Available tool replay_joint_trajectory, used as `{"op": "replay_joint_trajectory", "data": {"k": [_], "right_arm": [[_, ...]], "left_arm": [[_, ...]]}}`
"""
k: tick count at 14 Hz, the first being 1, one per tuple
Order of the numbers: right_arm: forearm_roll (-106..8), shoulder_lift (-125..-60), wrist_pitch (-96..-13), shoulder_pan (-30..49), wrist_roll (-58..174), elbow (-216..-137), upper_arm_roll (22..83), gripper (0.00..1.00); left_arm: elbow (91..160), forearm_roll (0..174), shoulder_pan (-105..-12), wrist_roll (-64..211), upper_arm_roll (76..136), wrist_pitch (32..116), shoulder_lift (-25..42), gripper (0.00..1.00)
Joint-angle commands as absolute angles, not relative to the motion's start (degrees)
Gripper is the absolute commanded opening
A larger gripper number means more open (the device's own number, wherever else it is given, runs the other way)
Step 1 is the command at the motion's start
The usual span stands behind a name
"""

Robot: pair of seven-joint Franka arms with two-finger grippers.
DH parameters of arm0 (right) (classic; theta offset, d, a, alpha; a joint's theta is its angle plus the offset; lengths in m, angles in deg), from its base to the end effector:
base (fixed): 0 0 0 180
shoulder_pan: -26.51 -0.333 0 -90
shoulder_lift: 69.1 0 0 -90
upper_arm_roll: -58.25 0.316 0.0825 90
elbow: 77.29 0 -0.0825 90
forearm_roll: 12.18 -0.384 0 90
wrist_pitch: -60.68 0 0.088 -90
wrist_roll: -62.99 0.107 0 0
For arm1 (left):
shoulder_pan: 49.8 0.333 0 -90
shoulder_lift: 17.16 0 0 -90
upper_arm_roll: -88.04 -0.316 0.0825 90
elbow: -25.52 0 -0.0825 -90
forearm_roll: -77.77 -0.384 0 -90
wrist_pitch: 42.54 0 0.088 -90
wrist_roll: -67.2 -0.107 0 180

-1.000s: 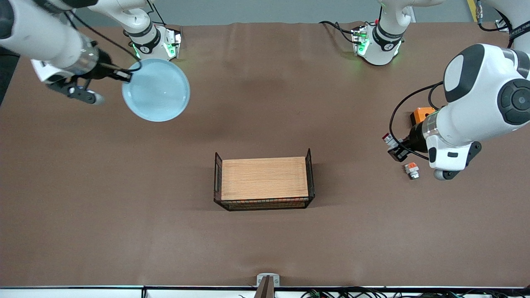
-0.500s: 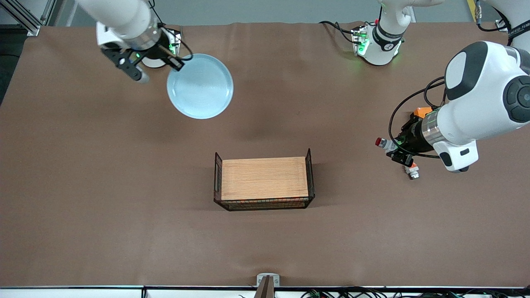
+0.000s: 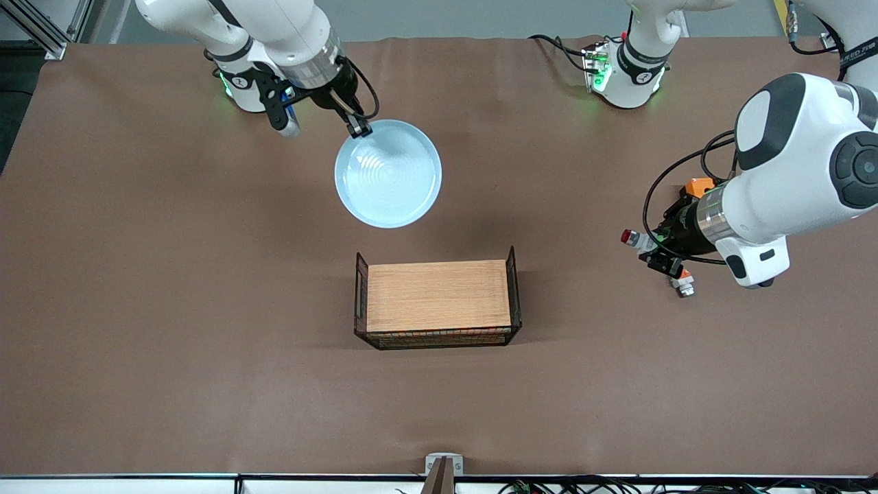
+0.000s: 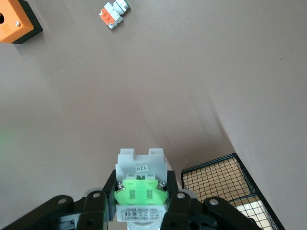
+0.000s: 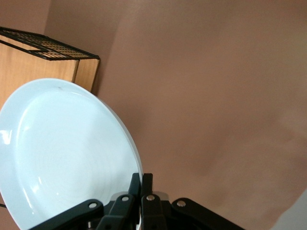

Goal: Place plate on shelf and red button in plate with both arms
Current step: 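Lower the plate onto the wooden tray with the right gripper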

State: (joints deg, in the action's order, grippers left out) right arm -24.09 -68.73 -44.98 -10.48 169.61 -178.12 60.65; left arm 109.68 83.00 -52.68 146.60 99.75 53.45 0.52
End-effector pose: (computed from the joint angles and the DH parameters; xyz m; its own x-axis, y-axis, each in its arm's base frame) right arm 0.4306 0.3749 0.5640 0.3373 -0.9157 -0.2185 -0.9399 -0.3406 -0.0234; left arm 0.6242 -0.1547 0.5001 0.3963 0.9030 -0.1658 0.9090 -0.4113 -0.0674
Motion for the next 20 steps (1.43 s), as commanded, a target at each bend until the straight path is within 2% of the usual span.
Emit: {"op": "replay_joint_trajectory", "data": {"k": [1, 5, 10, 20], "right_arm": [[-23.36, -73.3, -45.84, -11.98, 177.32, -172.49, 59.74, 0.0], [-18.26, -84.36, -45.84, -14.44, 188.3, -162.74, 59.74, 0.0], [-13.24, -94.48, -46.11, -16.91, 192.81, -155.44, 59.57, 0.0], [-11.04, -101.79, -53.04, -13.66, 192.54, -153.84, 59.22, 0.0]], "left_arm": [[108.4, 83.66, -52.09, 145.16, 100.0, 53.26, 1.38, 0.0], [108.4, 83.66, -52.0, 145.24, 100.0, 53.26, 1.47, 0.0], [108.49, 83.66, -52.09, 145.16, 100.0, 53.34, 1.56, 0.0], [108.49, 83.22, -52.35, 145.24, 99.91, 53.34, 2.17, 0.0]]}}
